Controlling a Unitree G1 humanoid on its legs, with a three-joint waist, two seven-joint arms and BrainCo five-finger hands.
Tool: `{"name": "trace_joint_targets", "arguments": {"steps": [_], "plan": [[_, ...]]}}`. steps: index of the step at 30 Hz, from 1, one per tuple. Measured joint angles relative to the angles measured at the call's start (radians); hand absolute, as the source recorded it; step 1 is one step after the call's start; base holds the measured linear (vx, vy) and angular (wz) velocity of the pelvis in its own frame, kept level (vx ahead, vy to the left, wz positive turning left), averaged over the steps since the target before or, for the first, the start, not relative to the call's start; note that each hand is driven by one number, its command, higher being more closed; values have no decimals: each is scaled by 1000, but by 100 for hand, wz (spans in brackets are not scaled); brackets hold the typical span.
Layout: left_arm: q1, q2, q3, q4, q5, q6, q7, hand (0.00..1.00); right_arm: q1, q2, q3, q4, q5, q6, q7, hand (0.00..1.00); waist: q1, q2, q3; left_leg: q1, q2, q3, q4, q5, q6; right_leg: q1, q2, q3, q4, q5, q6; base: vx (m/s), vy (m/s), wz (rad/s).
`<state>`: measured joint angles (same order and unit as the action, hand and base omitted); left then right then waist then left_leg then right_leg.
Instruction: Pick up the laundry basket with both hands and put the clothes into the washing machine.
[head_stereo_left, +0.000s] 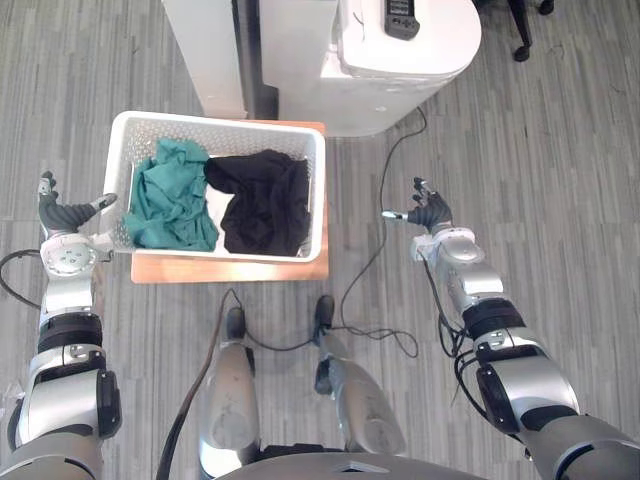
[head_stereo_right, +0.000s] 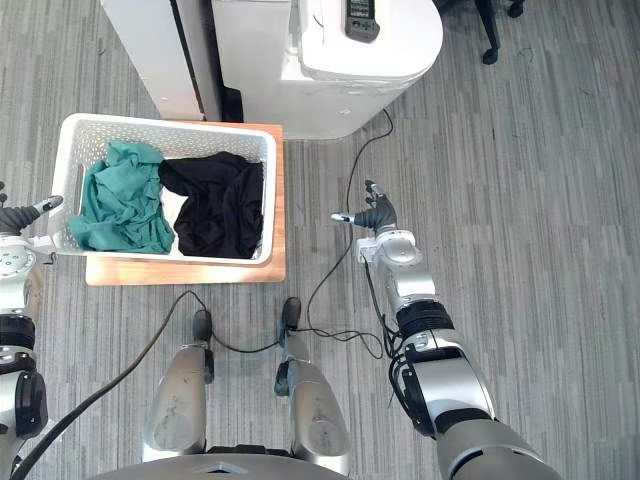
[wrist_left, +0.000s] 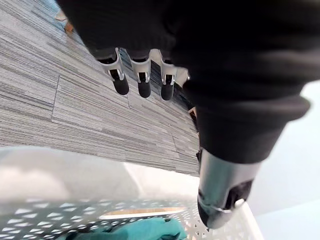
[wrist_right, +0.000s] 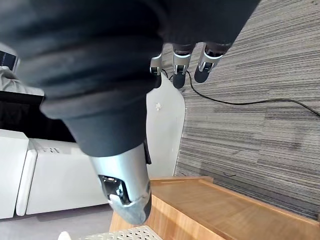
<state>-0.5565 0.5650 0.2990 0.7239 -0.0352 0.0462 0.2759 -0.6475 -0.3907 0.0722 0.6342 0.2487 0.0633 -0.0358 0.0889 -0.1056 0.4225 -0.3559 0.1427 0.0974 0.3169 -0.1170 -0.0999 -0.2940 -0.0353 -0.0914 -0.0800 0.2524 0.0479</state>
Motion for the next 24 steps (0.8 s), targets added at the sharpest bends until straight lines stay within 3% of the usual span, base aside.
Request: {"name": "trace_joint_targets", "arguments": {"steps": [9, 19, 24], "plan": [[-43, -36, -9, 81, 69, 43, -5, 0, -53, -15, 28, -39, 1, 1, 2, 0, -9, 0, 41, -25, 11, 17, 31, -9, -1, -26, 9, 23, 0, 13, -2, -12, 22, -8], [-80, -36, -31, 114, 107, 46, 2, 0, -149, -18, 128, -19, 32, 3, 4, 0, 1, 1, 41, -67, 18, 16, 67, -21, -1, -54, 15, 27, 0, 26, -1, -11, 12, -2], [-109, -39, -71, 121, 106, 46, 8, 0, -229, 14, 161, 75, 33, 10, 4, 0, 13, 1, 41, -80, 16, 9, 67, -20, 1, -59, 15, 22, 0, 27, -1, -11, 20, 6]]}}
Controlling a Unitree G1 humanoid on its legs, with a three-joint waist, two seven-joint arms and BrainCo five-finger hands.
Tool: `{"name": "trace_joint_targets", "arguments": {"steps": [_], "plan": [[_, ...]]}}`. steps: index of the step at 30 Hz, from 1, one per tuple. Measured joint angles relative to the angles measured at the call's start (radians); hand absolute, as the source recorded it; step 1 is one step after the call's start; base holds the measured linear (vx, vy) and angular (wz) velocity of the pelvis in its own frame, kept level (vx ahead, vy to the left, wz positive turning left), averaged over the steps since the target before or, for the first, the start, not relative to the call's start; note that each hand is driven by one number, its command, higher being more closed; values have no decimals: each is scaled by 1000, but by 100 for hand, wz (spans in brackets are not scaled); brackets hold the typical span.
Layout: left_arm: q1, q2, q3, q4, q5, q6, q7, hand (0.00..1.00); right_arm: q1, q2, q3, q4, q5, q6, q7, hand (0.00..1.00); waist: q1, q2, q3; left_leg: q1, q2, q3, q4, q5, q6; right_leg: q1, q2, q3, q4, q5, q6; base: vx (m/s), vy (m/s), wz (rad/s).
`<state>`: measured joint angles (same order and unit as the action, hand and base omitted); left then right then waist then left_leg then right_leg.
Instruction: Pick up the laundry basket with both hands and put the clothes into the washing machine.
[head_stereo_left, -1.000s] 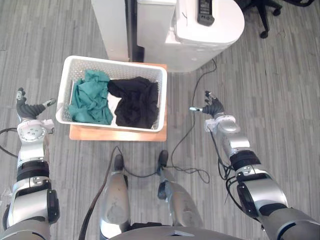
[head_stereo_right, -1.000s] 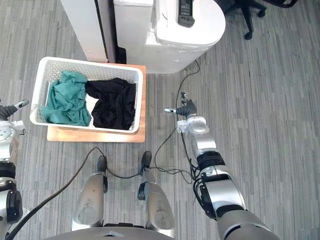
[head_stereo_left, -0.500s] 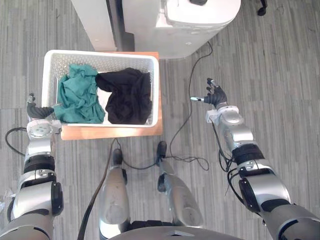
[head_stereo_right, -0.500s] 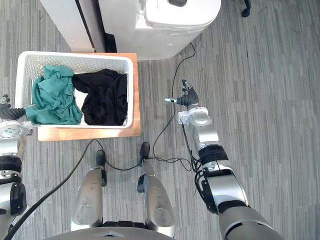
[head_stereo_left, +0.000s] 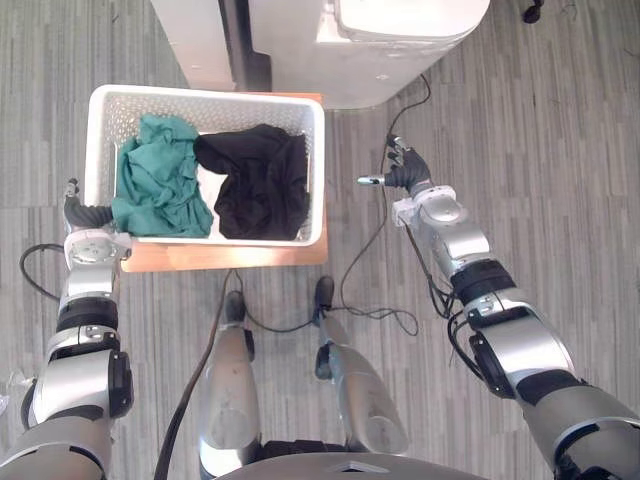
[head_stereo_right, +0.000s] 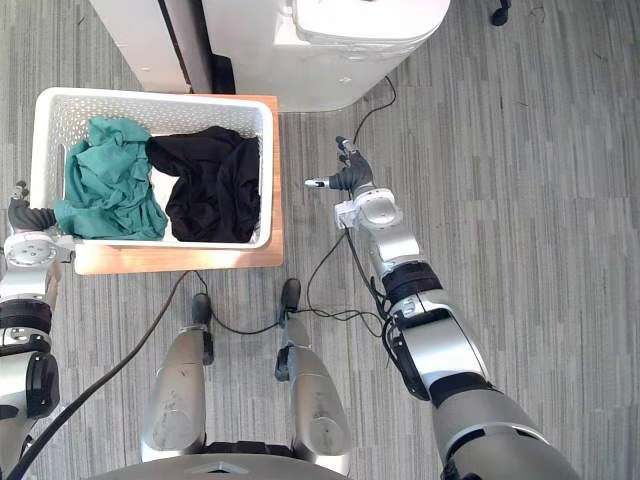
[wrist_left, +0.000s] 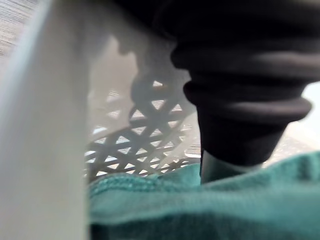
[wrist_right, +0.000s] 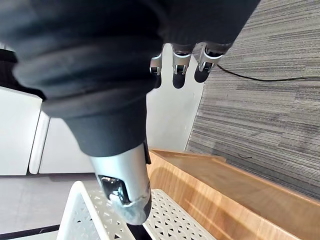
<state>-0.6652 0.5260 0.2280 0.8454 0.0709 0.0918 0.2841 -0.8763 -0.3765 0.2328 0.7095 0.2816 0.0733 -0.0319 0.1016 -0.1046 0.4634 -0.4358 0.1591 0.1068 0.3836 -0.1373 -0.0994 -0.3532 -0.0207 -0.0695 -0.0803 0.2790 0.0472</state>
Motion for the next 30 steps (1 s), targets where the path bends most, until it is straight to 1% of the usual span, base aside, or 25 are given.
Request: {"name": "trace_joint_targets", "arguments": {"steps": [3, 7, 8, 10, 12, 16, 17, 22, 30], "plan": [[-10, -8, -13, -3, 0, -3, 16, 0, -30, 30, 5, 23, 6, 1, 0, 0, 7, 1, -1, -10, -1, -1, 0, 1, 1, -9, -1, -1, 0, 0, 0, 0, 0, 0], [-22, -20, -17, -19, -1, -14, 38, 0, -93, 63, 19, 101, 31, 1, -1, 0, 10, 5, -2, -38, -7, -11, 1, 9, 3, -31, -7, -9, 0, 5, 7, 2, 18, 7], [-24, -28, -22, -23, -3, -15, 42, 0, -101, 75, 15, 125, 38, 1, -4, 0, 9, 5, -3, -42, -9, -22, 2, 11, 3, -31, -8, -19, 0, 6, 7, 7, 12, 13], [-25, -33, -36, -44, -10, -15, 42, 0, -114, 74, -9, 166, 47, 2, -9, 0, 10, 6, -3, -52, -10, -29, 6, 12, 4, -32, -9, -28, 0, 6, 8, 5, 20, 15], [-29, -39, -36, -55, -12, -17, 44, 0, -124, 80, -12, 184, 69, 11, -23, 0, 11, 6, -3, -64, -11, -38, 12, 12, 5, -37, -10, -30, 0, 8, 11, 2, 17, 9], [-30, -50, -41, -83, -28, -16, 61, 0, -134, 128, -26, 232, 75, 24, -30, 0, 10, 6, -3, -77, -15, -51, -2, 26, 3, -50, -12, -43, 0, 11, 14, 7, -12, 9], [-31, -52, -41, -88, -29, -17, 61, 0, -135, 130, -41, 242, 75, 24, -34, 0, 10, 6, -3, -79, -16, -54, -10, 33, 2, -54, -12, -47, 0, 11, 15, 13, -28, 11], [-29, -60, -41, -89, -30, -14, 64, 0, -135, 139, -37, 252, 73, 29, -37, 0, 10, 15, -9, -84, -15, -58, -33, 51, -2, -69, -11, -47, 0, 15, 20, 22, -31, 2], [-24, -74, -41, -89, -29, -13, 80, 0, -134, 141, 0, 248, 73, 31, -43, 0, 4, 13, -11, -74, -15, -67, -70, 82, -10, -70, -9, -41, 0, 20, 29, 15, -25, 3]]}}
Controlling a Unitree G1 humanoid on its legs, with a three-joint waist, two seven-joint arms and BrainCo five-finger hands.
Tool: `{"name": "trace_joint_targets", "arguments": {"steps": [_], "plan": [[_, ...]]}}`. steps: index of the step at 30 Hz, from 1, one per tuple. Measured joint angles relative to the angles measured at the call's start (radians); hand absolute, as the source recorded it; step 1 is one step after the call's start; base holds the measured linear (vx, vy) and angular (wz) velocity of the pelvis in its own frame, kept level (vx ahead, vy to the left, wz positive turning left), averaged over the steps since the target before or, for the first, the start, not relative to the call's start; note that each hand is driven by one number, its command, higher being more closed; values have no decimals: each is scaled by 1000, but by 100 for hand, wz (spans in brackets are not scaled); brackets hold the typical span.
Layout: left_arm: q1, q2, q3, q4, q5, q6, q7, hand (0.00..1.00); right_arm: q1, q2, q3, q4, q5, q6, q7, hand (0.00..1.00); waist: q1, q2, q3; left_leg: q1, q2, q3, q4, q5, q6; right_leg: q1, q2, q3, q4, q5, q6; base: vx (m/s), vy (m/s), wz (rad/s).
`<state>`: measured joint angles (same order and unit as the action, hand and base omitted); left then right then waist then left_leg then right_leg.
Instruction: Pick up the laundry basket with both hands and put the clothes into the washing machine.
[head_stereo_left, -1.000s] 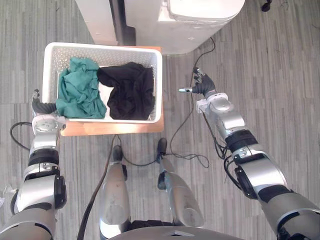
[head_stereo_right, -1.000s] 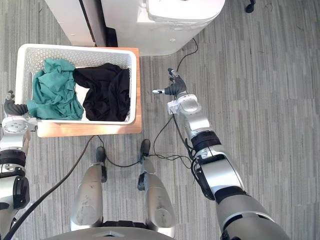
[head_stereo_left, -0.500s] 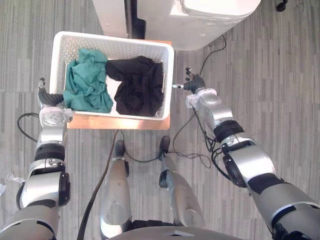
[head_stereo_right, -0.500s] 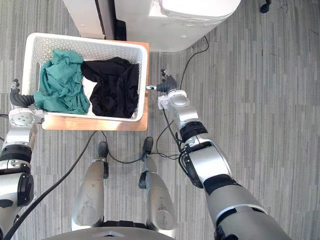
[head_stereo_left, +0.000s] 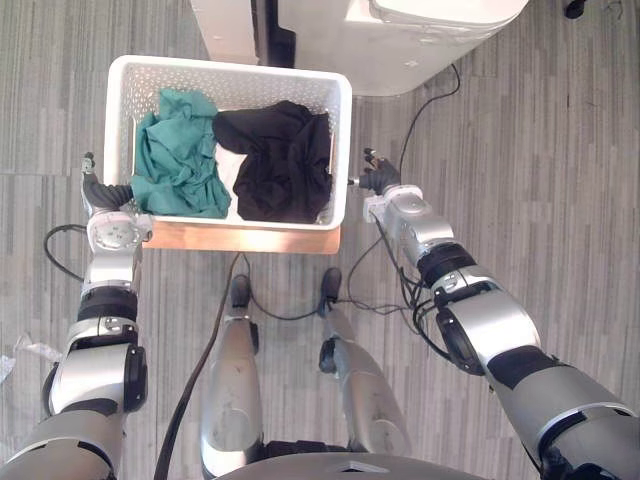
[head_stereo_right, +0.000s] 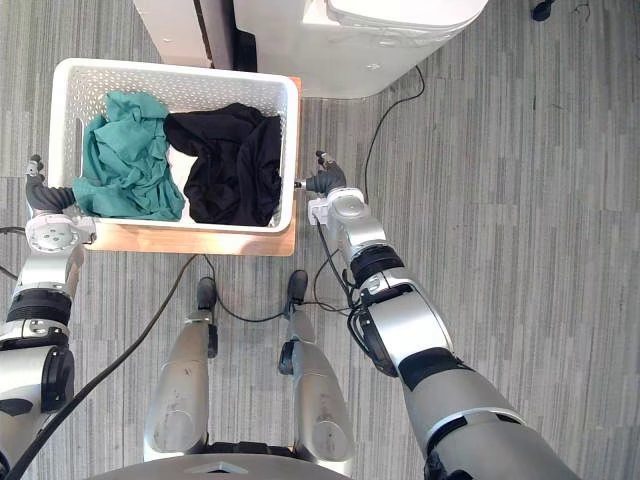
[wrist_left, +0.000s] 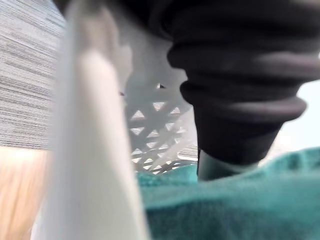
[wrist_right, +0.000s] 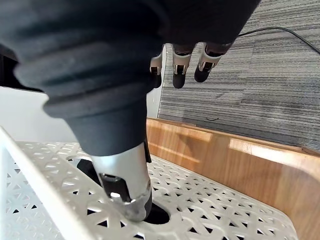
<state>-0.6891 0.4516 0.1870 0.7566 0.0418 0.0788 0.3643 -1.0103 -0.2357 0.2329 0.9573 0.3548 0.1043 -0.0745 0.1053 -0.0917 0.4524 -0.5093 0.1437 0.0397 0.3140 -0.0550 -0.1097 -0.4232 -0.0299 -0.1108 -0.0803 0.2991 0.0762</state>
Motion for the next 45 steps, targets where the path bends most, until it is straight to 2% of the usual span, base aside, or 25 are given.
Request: {"name": "trace_joint_targets", "arguments": {"steps": [3, 5, 11, 16, 20, 29, 40, 45], "plan": [[12, -1, 0, 0, 1, 2, 0, 0, 7, -5, 1, -14, 1, 0, 0, 0, -1, -1, -3, 4, 1, 7, -5, 7, -5, 0, 1, 0, 0, -19, 25, 14, -34, -1], [16, -1, 0, 0, 1, 2, 0, 0, 14, -11, 2, -47, 0, 1, 1, 0, -3, -1, -3, 4, 1, 11, -2, 8, -5, 0, 1, 0, 0, -22, 28, 7, -15, -2], [18, -9, -1, -1, 2, 3, -1, 0, 23, -54, -13, -121, 4, 9, -3, 0, -7, -2, -4, 3, 0, 13, 19, 2, -1, 7, -2, -4, 0, -19, 24, 0, 0, 0], [23, -12, 2, -4, 3, 7, -1, 0, 24, -54, -44, -144, 20, 9, -33, 0, -11, -10, -9, 3, 0, 14, 30, -3, 1, 11, -2, -4, 0, -18, 23, 0, 0, 0], [29, -21, 5, -12, 3, 8, -2, 0, 26, -48, -48, -238, 52, -10, -36, 0, -15, -14, -12, 3, -1, 14, 34, -5, 2, 14, -4, -4, 0, -19, 24, 4, -1, 1], [45, -31, 1, -39, 12, 7, -3, 0, 37, 0, -43, -238, 73, -15, -36, 0, -15, -45, -31, 4, -7, 12, 28, -4, 4, 18, -12, -9, 0, -21, 26, 5, -1, 1], [56, -42, -18, -52, 26, 0, -3, 0, 77, 35, -11, -230, 70, -19, -35, 0, -11, -58, -53, -1, -17, 1, 16, -3, 7, 17, -20, -19, 0, -34, 42, 13, 1, 4], [55, -52, -38, -81, 29, -4, 0, 0, 74, 43, -5, -167, 41, -12, -21, 0, -1, -61, -60, -23, -19, -12, 16, -1, 7, 3, -22, -37, 0, -34, 41, 19, -8, 8]]}}
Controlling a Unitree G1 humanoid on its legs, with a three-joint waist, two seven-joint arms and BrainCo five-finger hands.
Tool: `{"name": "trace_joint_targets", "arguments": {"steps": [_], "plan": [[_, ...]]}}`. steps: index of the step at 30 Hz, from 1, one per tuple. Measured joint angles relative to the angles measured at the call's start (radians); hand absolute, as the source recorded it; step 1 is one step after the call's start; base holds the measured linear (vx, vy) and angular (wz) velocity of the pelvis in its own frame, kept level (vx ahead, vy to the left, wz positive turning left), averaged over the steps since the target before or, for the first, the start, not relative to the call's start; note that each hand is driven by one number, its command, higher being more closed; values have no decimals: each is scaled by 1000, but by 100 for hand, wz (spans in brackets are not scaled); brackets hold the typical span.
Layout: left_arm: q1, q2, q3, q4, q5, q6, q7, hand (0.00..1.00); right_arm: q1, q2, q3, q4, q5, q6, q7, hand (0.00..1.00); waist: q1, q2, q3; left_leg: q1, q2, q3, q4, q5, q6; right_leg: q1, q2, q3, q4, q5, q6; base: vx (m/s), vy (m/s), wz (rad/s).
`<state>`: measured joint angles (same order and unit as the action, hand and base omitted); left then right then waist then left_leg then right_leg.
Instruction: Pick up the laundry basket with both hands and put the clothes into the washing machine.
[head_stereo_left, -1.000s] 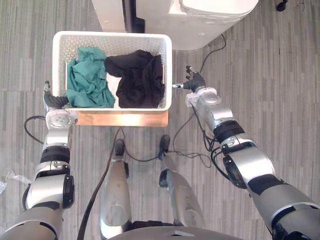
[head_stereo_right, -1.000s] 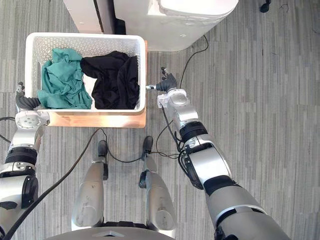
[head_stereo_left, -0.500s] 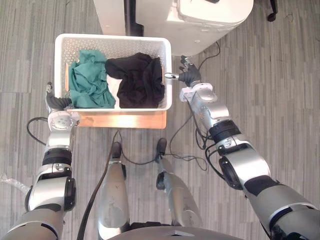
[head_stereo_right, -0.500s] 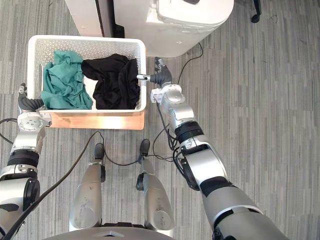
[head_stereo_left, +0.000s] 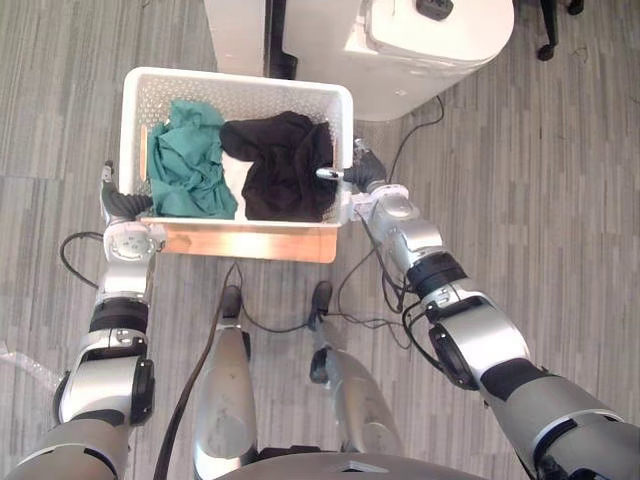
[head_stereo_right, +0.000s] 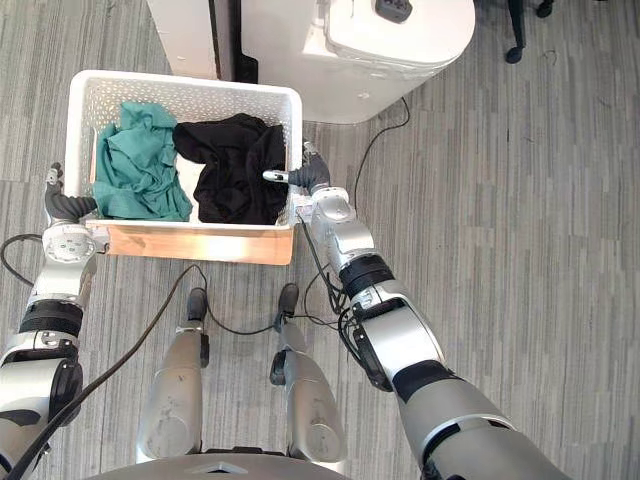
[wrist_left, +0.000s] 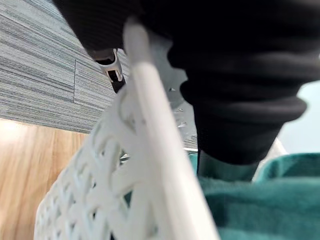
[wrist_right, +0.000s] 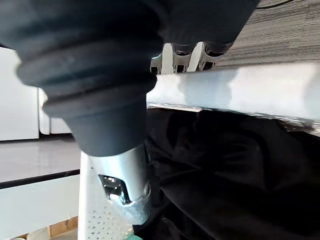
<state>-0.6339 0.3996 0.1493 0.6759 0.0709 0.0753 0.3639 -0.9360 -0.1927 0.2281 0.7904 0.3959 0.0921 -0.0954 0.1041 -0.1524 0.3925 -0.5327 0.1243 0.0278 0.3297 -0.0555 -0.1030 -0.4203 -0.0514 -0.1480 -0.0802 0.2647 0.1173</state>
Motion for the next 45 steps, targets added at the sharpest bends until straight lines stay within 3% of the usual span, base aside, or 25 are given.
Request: {"name": "trace_joint_targets", "arguments": {"steps": [14, 15, 16, 23, 33, 42, 45], "plan": [[-1, -3, -5, -28, 0, 1, 15, 0, -40, 23, 44, 135, -117, 5, 24, 0, 1, -2, -25, -42, -1, -3, 12, 3, 1, -35, -2, -4, 0, 14, -13, 4, 0, 1], [-2, -3, -5, -28, 0, 1, 15, 100, -45, 23, 45, 141, -129, 7, 24, 0, 1, -2, -25, -44, -1, -3, 15, 2, 2, -35, -2, -4, 0, 14, -13, 0, 0, 0], [-4, -3, -7, -27, 0, 2, 15, 100, -46, 23, 45, 141, -130, 12, 25, 100, 1, -2, -25, -45, 0, -3, 17, 2, 2, -35, -1, -4, 0, 13, -12, 0, 0, 0], [-4, 6, -27, -26, 0, 5, 15, 100, -75, 17, 65, 179, -205, 21, 27, 100, 1, -2, -25, -46, 0, -4, 18, 2, 2, -35, -1, -4, 0, 6, -3, 0, 0, 0], [-16, 23, -33, -14, 1, 36, 17, 100, -77, 13, 66, 179, -206, 21, 27, 100, -5, -2, -25, -46, 0, -12, 18, 2, 2, -32, 0, -11, 0, 22, -21, 0, 0, 0], [4, 12, -51, -4, -15, 52, 14, 100, -59, 9, 65, 182, -114, 43, 26, 100, -10, -2, -24, 1, 3, -4, 6, 2, 2, 5, 2, -1, 0, 24, -29, -1, -2, -1], [71, 13, -57, -98, -88, 53, 12, 100, -37, -11, 65, 146, -75, 45, 26, 100, -19, 0, -23, 27, 4, 2, -7, 2, 1, 23, 2, 0, 0, 15, -39, 24, -11, -4]]}}
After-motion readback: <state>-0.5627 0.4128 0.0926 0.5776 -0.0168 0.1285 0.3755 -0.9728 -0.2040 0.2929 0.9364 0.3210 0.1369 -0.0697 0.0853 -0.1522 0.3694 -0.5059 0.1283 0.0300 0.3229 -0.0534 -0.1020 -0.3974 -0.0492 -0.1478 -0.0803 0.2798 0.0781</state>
